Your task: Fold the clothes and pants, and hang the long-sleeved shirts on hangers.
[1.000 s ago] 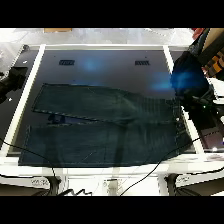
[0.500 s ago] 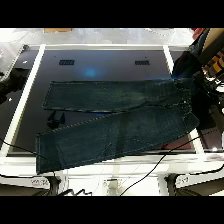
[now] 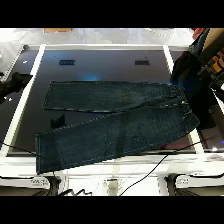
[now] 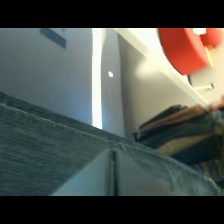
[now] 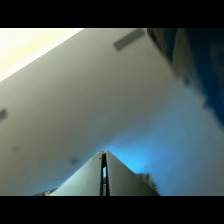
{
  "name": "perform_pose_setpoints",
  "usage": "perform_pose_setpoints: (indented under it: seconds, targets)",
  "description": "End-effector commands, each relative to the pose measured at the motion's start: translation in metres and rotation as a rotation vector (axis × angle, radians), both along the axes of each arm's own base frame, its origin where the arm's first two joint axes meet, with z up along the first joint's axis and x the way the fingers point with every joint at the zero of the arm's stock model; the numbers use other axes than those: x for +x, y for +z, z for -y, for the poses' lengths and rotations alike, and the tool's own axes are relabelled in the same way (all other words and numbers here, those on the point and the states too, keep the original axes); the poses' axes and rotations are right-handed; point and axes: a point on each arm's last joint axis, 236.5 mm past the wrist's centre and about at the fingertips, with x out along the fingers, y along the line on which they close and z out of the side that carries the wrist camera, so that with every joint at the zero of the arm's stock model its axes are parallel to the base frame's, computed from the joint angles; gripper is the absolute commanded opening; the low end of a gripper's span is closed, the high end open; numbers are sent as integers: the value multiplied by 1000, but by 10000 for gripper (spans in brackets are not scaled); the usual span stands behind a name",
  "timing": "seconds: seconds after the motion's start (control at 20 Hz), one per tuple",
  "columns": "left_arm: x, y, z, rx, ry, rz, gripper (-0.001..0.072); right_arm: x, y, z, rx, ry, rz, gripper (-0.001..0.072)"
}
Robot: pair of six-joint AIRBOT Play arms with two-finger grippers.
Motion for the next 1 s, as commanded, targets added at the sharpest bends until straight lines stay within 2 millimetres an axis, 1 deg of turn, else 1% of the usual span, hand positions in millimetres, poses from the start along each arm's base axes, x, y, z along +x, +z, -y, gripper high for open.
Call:
perform_pose_setpoints:
  seconds: [0.0,0.05,0.1,0.15,0.2,0.25,0.3,0.35,0.4,0.45,0.5,0.6,0.7,0.8,0.85,0.9,0.95]
  targets:
    - [-20,28,11,17,-67,40,38,-23,58,0,-233,37,6,37]
    - [-27,35,10,55,-75,44,38,-32,75,-1,-291,42,11,38]
    - [-37,36,9,137,-83,26,37,-41,90,-3,-318,49,14,37]
    - [-50,32,6,258,-93,-12,37,-54,101,-2,-324,51,8,37]
    - [-66,26,-2,385,-91,-80,37,-69,107,0,-306,50,-9,36]
    - [-84,20,-12,494,-83,-156,37,-85,107,4,-269,40,-40,36]
    - [-105,18,-23,600,-75,-228,38,-106,99,12,-224,26,-102,36]
    - [-127,20,-36,714,-69,-288,37,-130,83,20,-172,10,-194,36]
    - [-143,28,-47,795,-44,-314,38,-160,54,28,-101,-6,-331,36]
    - [-156,40,-53,827,-6,-308,38,-191,24,32,-14,-24,-458,36]
    - [-165,51,-52,829,23,-285,38,-224,-9,30,93,-36,-578,35]
    - [-176,61,-45,827,48,-256,39,-273,-61,16,266,-37,-722,34]
    - [-181,57,-38,818,48,-253,39,-301,-98,6,369,-50,-759,34]
    - [-182,43,-37,796,38,-275,39,-318,-132,-14,476,-26,-763,35]
    - [-182,34,-37,785,34,-289,39,-322,-147,-20,526,-46,-749,36]
    - [-182,24,-38,771,30,-305,39,-323,-160,-25,575,-75,-720,90]
    - [-183,15,-38,759,25,-320,39,-319,-169,-29,617,-105,-676,339]
